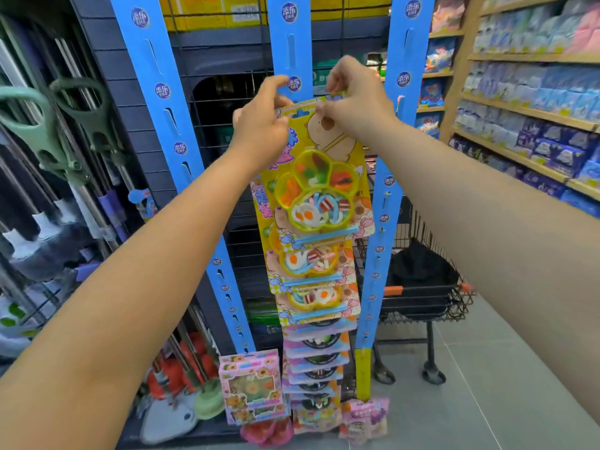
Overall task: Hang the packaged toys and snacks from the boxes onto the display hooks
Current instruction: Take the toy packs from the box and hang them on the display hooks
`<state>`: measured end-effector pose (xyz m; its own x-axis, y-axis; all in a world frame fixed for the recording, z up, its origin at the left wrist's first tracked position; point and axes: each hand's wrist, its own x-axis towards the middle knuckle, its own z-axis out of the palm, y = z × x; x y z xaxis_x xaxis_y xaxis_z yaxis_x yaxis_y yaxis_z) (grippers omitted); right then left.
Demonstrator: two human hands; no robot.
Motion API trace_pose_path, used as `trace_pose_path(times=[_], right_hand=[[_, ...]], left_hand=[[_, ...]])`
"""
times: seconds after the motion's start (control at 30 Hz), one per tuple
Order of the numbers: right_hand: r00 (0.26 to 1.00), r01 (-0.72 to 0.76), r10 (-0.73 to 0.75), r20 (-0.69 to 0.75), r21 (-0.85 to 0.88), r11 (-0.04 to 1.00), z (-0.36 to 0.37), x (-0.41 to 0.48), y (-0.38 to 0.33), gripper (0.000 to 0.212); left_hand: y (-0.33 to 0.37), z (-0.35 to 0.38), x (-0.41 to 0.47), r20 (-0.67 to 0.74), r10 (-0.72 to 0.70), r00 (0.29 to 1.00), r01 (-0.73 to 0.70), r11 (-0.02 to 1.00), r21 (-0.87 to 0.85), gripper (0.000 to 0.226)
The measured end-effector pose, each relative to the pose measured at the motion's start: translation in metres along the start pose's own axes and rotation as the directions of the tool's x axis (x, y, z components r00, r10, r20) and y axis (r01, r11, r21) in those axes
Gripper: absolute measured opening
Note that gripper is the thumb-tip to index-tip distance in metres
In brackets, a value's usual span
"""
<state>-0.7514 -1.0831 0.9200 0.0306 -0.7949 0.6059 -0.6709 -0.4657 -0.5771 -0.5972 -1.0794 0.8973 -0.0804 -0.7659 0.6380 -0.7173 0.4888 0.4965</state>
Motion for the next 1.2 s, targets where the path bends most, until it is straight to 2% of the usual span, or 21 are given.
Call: trace_pose_path(times=[0.13, 0.47, 0.53, 0.63, 0.8, 0.9, 1.0, 1.1, 1.2], right_hand=[[1.0, -0.019, 0.019, -0.018, -0.021, 1.0, -0.001, 0.01, -0.003, 0.026], [0.992, -0.059, 0.051, -0.116, -0.059, 0.997, 0.011, 0.01, -0.006, 0.017], [0.99, -0.07, 0.061, -0.13, -0.065, 0.995, 0.016, 0.007, -0.006, 0.014], [0.985, -0.086, 0.076, -0.157, -0.056, 0.995, 0.02, 0.003, -0.004, 0.011], [0.98, -0.09, 0.076, -0.181, -0.069, 0.994, 0.022, -0.003, -0.002, 0.011], [0.992, -0.047, 0.025, -0.128, -0.173, 0.984, 0.025, -0.009, -0.002, 0.009], [0.997, -0.01, -0.017, -0.08, -0.318, 0.948, 0.026, -0.02, -0.005, 0.017], [0.998, 0.02, -0.045, -0.033, -0.534, 0.845, 0.029, -0.035, -0.009, 0.026], [0.994, 0.057, -0.101, -0.047, -0.562, 0.825, 0.034, -0.06, -0.013, 0.027]], left_hand=[[0.003, -0.002, 0.01, 0.016, -0.062, 0.998, 0.062, 0.998, 0.013, 0.049], [0.015, -0.008, 0.012, 0.058, -0.082, 0.995, 0.076, 0.991, 0.112, 0.044], [0.016, -0.003, 0.005, 0.009, -0.032, 0.999, 0.029, 0.968, 0.249, 0.046], [0.007, 0.012, -0.008, -0.124, 0.138, 0.983, -0.069, 0.892, 0.447, 0.045], [-0.011, 0.018, -0.018, -0.189, 0.227, 0.955, -0.092, 0.837, 0.539, 0.045], [-0.023, 0.018, -0.027, -0.147, 0.259, 0.955, -0.118, 0.782, 0.611, 0.051], [-0.029, 0.016, -0.037, -0.093, 0.193, 0.977, -0.092, 0.769, 0.633, 0.054], [-0.031, 0.014, -0.049, -0.07, 0.099, 0.993, -0.034, 0.782, 0.622, 0.055], [-0.029, 0.009, -0.068, -0.068, 0.006, 0.998, 0.037, 0.787, 0.616, 0.055]])
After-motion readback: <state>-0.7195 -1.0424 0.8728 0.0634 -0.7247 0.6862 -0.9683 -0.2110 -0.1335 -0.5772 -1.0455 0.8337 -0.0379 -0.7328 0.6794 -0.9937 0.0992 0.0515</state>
